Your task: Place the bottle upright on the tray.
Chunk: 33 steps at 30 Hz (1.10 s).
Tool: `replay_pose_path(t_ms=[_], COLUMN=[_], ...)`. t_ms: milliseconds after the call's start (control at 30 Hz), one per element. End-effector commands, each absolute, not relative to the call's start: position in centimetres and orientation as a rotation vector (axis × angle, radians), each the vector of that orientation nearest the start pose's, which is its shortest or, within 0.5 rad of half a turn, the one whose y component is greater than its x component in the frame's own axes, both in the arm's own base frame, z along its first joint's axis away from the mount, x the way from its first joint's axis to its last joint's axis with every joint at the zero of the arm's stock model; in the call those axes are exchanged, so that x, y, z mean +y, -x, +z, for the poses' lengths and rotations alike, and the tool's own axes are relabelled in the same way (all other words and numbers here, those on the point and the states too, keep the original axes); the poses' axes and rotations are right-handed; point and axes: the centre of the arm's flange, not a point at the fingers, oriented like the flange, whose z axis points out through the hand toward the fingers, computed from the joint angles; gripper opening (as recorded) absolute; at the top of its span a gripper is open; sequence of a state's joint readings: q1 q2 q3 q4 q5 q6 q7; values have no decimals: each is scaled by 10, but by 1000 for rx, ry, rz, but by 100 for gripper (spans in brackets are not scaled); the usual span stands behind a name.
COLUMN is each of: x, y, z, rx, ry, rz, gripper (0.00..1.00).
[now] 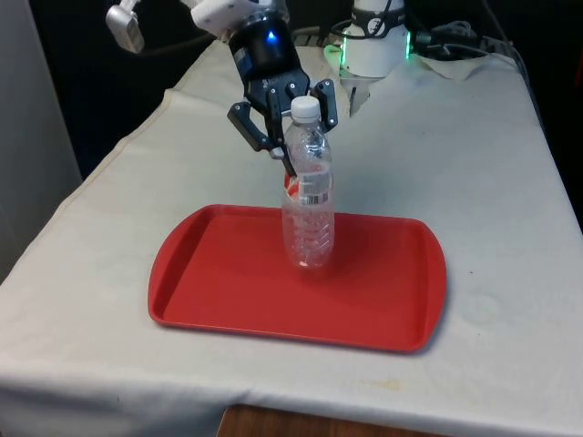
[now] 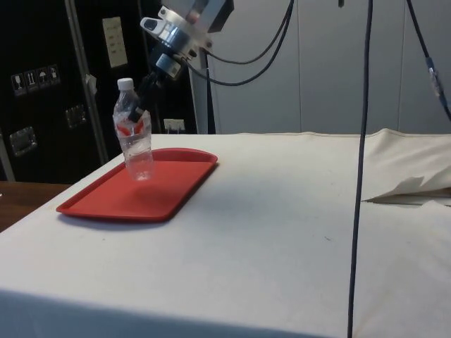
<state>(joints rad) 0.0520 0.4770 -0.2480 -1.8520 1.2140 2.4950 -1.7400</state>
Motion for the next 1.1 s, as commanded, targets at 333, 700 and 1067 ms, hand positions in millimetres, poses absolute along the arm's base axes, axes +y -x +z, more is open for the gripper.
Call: replay_pose_path(t_ms=[333,700,1067], x=[-128,-133,-135], y=[-647,-647,-646], z=[278,270,263], rx=[-847,-829,-821], ry=[2600,2585,2575], rz=[-957,-990,-999], gripper=[0,0,0])
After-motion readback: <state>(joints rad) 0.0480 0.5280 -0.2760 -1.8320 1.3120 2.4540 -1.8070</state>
